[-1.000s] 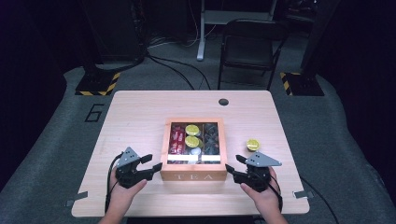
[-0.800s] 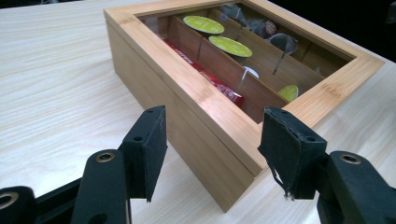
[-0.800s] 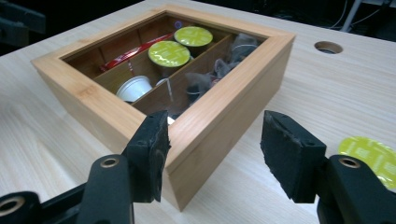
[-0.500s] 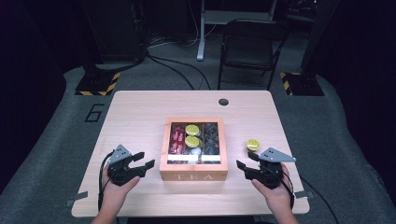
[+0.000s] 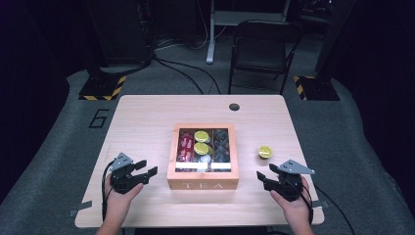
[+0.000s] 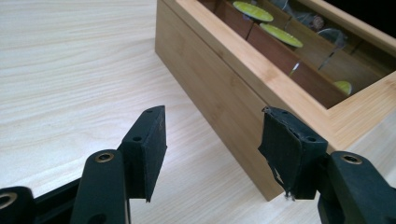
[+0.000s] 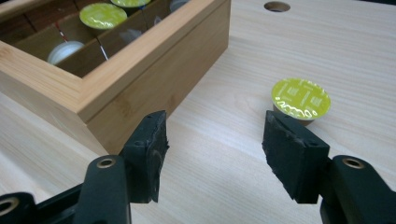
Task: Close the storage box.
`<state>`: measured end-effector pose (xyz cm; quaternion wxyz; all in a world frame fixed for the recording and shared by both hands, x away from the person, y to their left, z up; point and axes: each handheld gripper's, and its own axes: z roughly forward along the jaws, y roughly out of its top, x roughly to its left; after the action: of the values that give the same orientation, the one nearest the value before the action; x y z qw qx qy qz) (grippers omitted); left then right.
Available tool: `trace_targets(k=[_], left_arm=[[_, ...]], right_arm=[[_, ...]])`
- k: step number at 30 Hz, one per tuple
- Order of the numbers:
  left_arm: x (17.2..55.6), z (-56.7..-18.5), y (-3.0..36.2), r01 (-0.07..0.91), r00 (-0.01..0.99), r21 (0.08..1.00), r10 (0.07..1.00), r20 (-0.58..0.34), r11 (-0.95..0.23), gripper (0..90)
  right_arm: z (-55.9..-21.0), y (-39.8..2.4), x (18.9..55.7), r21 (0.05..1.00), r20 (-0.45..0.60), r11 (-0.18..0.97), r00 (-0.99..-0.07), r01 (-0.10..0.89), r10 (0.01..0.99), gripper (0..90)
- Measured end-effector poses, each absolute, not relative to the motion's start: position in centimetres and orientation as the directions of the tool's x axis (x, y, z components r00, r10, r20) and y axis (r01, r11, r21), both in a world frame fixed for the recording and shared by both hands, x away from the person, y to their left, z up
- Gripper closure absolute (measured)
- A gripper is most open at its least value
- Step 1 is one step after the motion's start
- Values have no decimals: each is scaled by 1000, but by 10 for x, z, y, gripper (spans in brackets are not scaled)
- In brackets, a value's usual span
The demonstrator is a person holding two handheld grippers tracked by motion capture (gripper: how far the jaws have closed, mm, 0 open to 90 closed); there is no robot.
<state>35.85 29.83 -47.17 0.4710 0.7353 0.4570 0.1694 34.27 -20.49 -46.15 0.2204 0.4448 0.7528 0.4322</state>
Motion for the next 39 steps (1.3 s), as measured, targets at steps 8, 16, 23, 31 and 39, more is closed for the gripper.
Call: trace_targets(k=[8,16,23,31,39], left_arm=[[362,-477,298,508,531,845,832,-157,-165,406],[368,-484,302,528,523,832,838,-158,-173,405],[373,-490,303,551,513,817,841,-170,-170,405],[379,-494,304,561,497,810,852,-165,-170,403],[385,-493,309,572,469,805,868,-164,-157,393]], right_arm=[[-472,-204,345,836,54,237,-505,494,862,396],[-481,-204,352,821,39,260,-504,509,863,397],[-487,-207,356,811,40,259,-492,524,869,397],[-487,-210,355,813,33,256,-481,523,876,397],[-486,-217,350,822,36,237,-462,518,886,397]])
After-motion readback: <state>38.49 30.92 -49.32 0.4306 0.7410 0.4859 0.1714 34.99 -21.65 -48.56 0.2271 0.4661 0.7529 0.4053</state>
